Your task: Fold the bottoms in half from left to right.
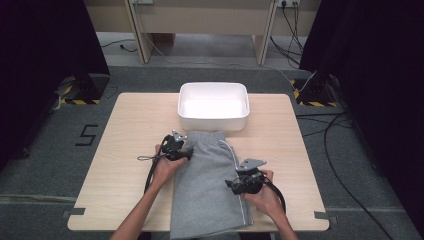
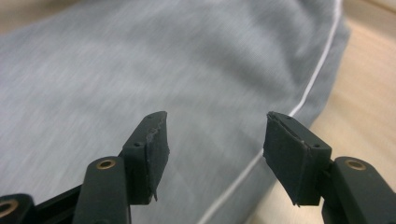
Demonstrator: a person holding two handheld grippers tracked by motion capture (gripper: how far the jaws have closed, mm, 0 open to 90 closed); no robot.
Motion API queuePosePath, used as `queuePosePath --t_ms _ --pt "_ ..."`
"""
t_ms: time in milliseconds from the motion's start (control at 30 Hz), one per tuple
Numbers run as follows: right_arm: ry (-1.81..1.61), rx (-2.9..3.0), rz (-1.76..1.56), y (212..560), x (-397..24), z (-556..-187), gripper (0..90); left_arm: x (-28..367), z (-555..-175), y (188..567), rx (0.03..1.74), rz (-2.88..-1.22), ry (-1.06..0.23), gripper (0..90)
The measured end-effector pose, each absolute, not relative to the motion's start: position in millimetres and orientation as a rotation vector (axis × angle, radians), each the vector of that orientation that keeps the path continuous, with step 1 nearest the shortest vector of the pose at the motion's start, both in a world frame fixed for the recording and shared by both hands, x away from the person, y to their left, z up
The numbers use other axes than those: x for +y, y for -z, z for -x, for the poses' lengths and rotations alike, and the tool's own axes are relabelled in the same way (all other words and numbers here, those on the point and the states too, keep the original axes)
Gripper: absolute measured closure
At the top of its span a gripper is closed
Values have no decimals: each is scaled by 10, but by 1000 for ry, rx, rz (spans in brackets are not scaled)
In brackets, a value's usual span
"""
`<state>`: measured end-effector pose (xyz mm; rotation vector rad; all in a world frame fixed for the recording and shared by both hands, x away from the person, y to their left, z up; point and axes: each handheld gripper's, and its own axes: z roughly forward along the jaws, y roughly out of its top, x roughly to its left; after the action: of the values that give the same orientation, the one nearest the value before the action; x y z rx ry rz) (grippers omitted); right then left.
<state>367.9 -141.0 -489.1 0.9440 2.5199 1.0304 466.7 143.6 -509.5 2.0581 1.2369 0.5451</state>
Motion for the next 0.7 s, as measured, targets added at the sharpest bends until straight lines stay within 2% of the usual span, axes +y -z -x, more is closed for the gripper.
queuePosePath --t_ms 333,700 --pt "-963 2507 -979 5006 -1709 -3376 403 1449 -4719 5102 1249 -2042 -524 458" --pt "-974 2525 -1011 5042 -1736 -3188 443 1465 -4713 5101 1243 -2047 -510 456"
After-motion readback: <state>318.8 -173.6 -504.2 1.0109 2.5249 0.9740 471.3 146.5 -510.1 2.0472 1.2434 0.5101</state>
